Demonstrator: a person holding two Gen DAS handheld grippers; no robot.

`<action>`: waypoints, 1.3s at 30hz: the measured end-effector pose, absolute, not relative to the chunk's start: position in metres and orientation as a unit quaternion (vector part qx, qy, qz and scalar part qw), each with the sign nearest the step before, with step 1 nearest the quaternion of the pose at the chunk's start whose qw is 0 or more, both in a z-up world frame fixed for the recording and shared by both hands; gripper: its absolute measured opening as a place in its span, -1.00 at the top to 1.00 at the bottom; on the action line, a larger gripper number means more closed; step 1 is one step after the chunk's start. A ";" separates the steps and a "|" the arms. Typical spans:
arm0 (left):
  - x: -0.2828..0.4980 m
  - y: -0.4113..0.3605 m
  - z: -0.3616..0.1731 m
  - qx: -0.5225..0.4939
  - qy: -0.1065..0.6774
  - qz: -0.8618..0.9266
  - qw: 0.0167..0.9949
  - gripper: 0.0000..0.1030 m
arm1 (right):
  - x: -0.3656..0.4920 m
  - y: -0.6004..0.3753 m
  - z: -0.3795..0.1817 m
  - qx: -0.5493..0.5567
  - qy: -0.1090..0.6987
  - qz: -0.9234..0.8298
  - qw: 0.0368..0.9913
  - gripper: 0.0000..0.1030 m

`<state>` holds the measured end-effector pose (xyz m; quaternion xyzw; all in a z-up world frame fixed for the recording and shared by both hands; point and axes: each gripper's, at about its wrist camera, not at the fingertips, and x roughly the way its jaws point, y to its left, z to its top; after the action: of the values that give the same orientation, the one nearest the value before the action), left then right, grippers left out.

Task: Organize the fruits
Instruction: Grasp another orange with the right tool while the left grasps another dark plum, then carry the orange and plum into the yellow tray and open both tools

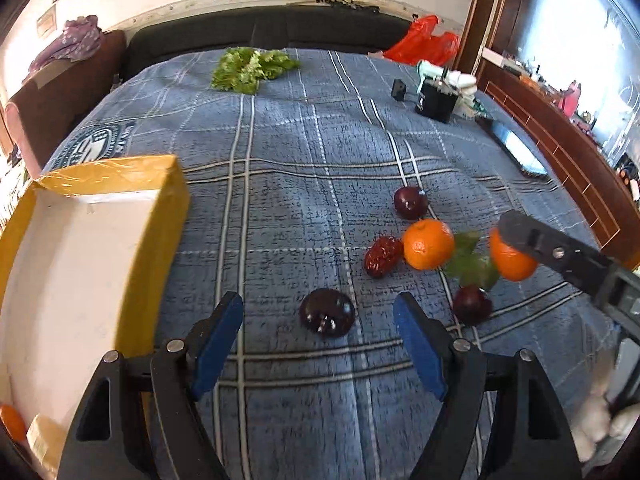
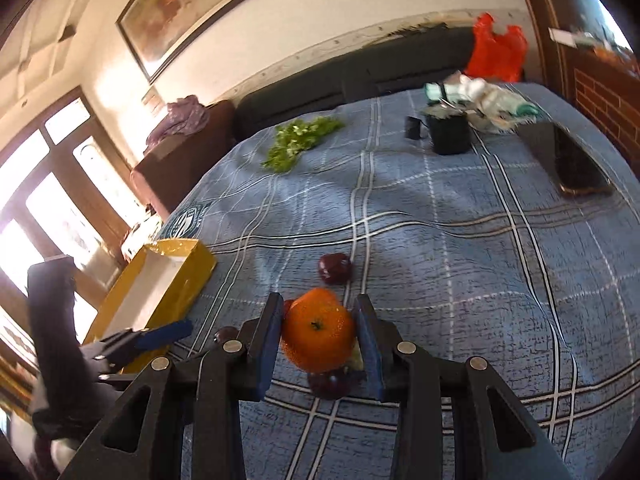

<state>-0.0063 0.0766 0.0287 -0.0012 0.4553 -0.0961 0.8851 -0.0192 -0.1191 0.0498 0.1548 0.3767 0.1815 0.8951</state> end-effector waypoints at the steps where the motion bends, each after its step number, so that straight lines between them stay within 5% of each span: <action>1: -0.005 0.075 0.026 -0.002 0.457 -0.099 0.884 -0.21 | -0.018 -0.120 0.049 0.157 0.379 0.180 0.894 0.23; 2: -0.005 0.074 0.023 -0.002 0.460 -0.100 0.882 0.01 | -0.018 -0.120 0.048 0.157 0.380 0.180 0.894 0.23; 3: -0.004 0.073 0.019 0.000 0.467 -0.100 0.879 0.47 | -0.019 -0.120 0.047 0.155 0.381 0.180 0.894 0.23; 13: -0.044 0.113 0.067 -0.054 0.415 -0.091 0.904 0.45 | -0.025 -0.101 0.044 0.117 0.378 0.185 0.900 0.23; 22: -0.086 0.254 0.116 -0.070 0.382 0.045 0.921 0.44 | -0.048 -0.046 0.067 0.048 0.360 0.205 0.909 0.23; 29: -0.081 0.328 0.084 -0.106 0.423 0.094 0.895 0.44 | -0.077 0.068 0.096 0.007 0.367 0.332 0.869 0.22; 39: -0.054 0.357 0.041 -0.152 0.463 0.090 0.868 0.44 | -0.087 0.173 0.044 -0.098 0.428 0.348 0.828 0.21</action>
<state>-0.0539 0.3569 0.0406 -0.1518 0.4633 0.0904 0.8684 -0.0869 0.1728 0.0441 -0.0979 0.4280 0.3485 0.8281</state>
